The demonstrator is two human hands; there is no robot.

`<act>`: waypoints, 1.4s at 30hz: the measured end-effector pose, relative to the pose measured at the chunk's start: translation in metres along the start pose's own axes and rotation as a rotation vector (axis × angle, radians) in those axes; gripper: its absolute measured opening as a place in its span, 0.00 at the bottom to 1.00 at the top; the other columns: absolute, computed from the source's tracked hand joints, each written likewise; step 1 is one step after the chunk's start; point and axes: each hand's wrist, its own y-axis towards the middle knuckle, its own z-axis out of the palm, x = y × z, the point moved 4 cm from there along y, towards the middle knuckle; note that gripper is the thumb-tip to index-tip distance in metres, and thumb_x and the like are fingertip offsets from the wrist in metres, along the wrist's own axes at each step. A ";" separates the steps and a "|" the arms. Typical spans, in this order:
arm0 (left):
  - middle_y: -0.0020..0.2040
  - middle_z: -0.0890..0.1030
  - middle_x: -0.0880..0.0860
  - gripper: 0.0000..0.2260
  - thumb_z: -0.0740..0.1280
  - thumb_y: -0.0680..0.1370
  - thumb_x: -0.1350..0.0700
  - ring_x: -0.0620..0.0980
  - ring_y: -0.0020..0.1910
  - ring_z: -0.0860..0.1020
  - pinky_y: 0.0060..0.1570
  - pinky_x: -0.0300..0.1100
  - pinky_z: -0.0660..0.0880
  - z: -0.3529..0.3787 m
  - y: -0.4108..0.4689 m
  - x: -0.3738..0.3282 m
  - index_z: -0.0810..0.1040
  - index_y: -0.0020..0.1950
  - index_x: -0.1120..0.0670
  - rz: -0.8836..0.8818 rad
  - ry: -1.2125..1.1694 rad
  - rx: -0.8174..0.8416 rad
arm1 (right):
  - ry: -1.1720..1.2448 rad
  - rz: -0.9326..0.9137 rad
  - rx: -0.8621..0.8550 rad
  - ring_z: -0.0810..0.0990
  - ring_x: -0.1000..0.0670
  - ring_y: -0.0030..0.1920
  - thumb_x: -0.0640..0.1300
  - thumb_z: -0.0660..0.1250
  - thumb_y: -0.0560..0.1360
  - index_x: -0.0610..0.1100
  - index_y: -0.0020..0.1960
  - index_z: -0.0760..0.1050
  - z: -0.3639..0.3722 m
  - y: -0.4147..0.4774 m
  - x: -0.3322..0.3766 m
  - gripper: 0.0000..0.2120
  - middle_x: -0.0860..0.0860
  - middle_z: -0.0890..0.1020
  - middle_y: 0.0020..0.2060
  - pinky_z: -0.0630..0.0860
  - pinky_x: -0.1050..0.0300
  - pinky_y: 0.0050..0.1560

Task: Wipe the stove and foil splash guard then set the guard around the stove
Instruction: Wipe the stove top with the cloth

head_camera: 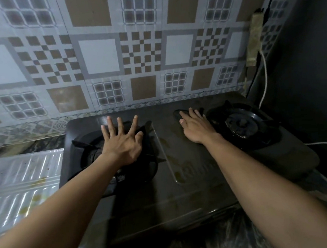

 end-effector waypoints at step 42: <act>0.82 0.37 0.55 0.34 0.41 0.81 0.34 0.66 0.78 0.35 0.75 0.64 0.36 0.003 -0.032 -0.017 0.40 0.82 0.50 0.064 -0.061 0.026 | 0.004 -0.025 -0.069 0.48 0.46 0.79 0.52 0.44 0.85 0.49 0.80 0.50 0.023 -0.117 0.008 0.25 0.46 0.50 0.80 0.46 0.46 0.78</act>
